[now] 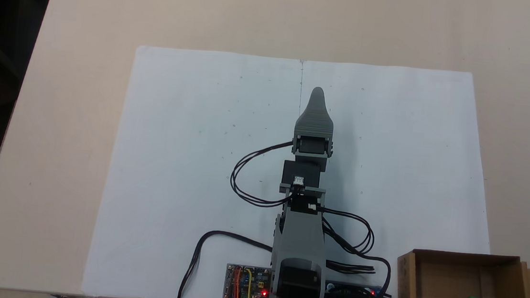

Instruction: Grasp a green dice and put it in the bin.

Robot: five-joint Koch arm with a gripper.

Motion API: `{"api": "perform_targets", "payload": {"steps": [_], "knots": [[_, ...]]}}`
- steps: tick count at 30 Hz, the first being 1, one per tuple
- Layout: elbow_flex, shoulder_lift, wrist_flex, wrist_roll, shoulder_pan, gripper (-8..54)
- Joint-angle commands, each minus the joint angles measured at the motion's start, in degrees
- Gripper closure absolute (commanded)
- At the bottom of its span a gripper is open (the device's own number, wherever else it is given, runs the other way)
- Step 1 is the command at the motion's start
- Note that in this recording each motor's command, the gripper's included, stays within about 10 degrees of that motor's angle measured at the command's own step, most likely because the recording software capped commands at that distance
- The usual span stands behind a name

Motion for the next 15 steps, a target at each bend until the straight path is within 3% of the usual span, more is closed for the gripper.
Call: {"api": "perform_targets", "payload": {"steps": [1,15], "knots": [[4.22,5.98,-7.38,-1.76,0.18,-0.5],[4.13,5.98,-7.29,-1.76,-0.18,-0.5]]}}
